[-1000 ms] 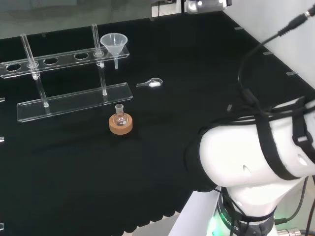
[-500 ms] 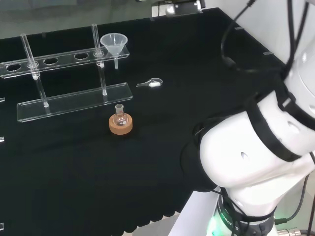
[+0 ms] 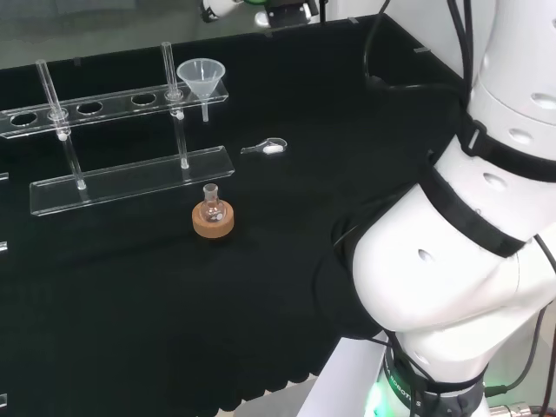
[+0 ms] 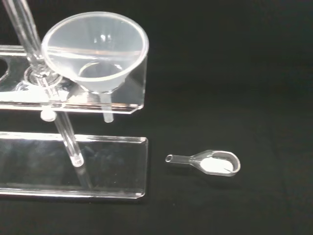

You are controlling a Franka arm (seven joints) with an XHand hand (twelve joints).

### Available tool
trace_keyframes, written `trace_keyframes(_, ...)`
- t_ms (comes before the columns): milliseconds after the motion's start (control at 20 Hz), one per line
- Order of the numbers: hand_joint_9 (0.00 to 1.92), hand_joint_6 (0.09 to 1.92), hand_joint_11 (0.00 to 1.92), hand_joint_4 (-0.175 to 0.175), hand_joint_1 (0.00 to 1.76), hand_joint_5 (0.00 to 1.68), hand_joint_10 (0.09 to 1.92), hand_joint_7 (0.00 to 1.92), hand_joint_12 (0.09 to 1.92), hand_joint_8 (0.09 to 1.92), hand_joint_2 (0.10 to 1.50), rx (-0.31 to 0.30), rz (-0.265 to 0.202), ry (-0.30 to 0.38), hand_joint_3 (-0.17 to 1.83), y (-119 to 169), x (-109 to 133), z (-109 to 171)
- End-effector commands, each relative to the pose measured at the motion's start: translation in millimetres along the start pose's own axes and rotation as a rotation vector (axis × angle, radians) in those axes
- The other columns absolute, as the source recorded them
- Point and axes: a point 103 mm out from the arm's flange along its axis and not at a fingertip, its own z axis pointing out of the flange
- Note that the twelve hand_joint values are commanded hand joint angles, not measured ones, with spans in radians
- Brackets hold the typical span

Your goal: Pick up the funnel from the transparent funnel stand.

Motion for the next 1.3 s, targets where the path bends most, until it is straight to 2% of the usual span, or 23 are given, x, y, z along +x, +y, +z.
trace_keyframes(50, 0.23, 0.09, 0.16, 0.004, 0.35, 0.25, 0.67, 0.09, 1.37, 0.42, 1.02, 0.109, -0.057, -0.081, 0.24, 29, 26, 22)
trace_keyframes(150, 0.24, 0.09, 0.16, 0.002, 0.39, 0.26, 0.67, 0.09, 1.37, 0.43, 0.99, 0.138, -0.055, -0.094, 0.22, 35, 38, 26)
trace_keyframes(300, 0.26, 0.09, 0.17, -0.001, 0.43, 0.27, 0.68, 0.08, 1.37, 0.45, 0.95, 0.153, -0.062, -0.072, 0.21, 42, 46, 29)
trace_keyframes(400, 0.27, 0.09, 0.18, -0.002, 0.49, 0.27, 0.69, 0.08, 1.38, 0.46, 0.90, 0.153, -0.079, -0.066, 0.19, 46, 47, 30)
trace_keyframes(600, 0.25, 0.09, 0.22, 0.005, 0.60, 0.24, 0.72, 0.03, 1.39, 0.50, 0.80, 0.206, -0.073, -0.028, 0.18, 56, 45, 35)
trace_keyframes(800, 0.22, 0.09, 0.24, 0.009, 0.61, 0.19, 0.74, 0.00, 1.40, 0.53, 0.75, 0.248, -0.062, -0.012, 0.19, 62, 43, 39)
trace_keyframes(1300, 0.19, 0.09, 0.27, 0.010, 0.63, 0.14, 0.78, 0.00, 1.41, 0.45, 0.71, 0.282, -0.064, -0.030, 0.21, 71, 44, 52)
